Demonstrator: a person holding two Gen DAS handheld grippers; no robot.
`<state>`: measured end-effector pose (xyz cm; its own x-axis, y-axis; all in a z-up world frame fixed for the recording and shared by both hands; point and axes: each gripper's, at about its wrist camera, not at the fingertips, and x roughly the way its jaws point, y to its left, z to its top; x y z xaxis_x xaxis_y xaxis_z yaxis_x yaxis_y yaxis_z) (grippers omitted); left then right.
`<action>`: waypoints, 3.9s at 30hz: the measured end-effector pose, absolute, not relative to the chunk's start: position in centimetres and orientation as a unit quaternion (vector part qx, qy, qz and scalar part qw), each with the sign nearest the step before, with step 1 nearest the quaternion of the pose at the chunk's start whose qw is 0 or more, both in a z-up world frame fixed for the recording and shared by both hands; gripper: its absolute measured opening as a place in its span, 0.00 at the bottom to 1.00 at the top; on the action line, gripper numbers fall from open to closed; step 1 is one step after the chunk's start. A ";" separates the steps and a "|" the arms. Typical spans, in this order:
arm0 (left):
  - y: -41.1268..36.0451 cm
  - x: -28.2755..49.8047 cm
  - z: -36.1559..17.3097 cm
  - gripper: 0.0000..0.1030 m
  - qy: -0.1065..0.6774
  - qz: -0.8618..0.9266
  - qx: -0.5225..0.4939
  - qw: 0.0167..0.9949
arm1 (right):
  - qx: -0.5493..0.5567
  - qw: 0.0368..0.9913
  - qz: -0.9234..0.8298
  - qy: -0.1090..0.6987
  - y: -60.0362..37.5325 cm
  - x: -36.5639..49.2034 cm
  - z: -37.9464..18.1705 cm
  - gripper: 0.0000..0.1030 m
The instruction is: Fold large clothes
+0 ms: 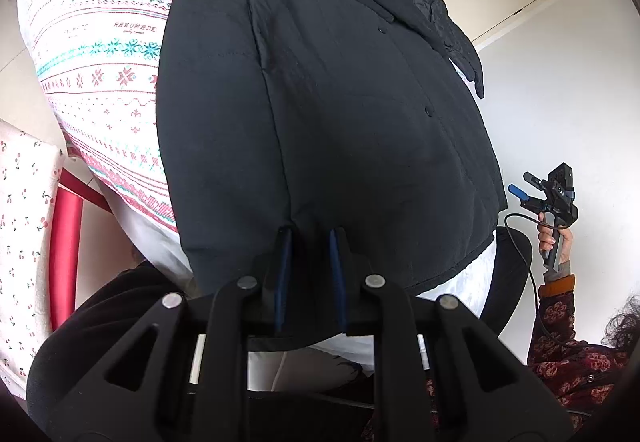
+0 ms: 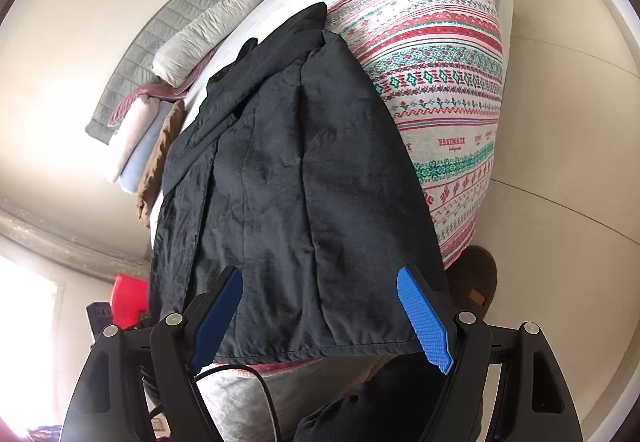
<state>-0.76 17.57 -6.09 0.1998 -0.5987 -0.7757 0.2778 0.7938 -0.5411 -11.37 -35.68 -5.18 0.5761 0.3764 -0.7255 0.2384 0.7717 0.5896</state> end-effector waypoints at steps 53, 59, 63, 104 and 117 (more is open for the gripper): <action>19.4 0.8 -9.6 0.63 0.637 -0.308 -0.148 0.690 | 0.339 0.835 0.088 0.423 -32.1 -9.0 -0.1 0.08; 19.5 0.7 -11.1 0.76 0.649 -0.349 -0.154 0.659 | 0.334 0.836 0.088 0.427 -31.6 -9.1 -0.4 0.08; 21.6 3.0 -10.8 0.80 0.623 -0.351 -0.208 0.667 | 0.332 0.835 0.088 0.431 -31.5 -9.1 -0.8 0.08; 18.0 29.2 3.4 0.11 0.433 -0.202 -0.346 0.808 | 0.392 0.852 0.039 0.344 -40.4 18.8 4.1 0.08; 18.0 32.8 1.0 0.78 0.448 -0.218 -0.291 0.817 | 0.413 0.813 0.073 0.404 -42.7 25.9 -3.8 0.23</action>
<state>32.77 18.00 0.99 0.5035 -0.6168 -0.6050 0.0945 0.7354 -0.6710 25.93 -42.75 -3.80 0.6623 0.4533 -0.5965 0.2152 0.6475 0.7310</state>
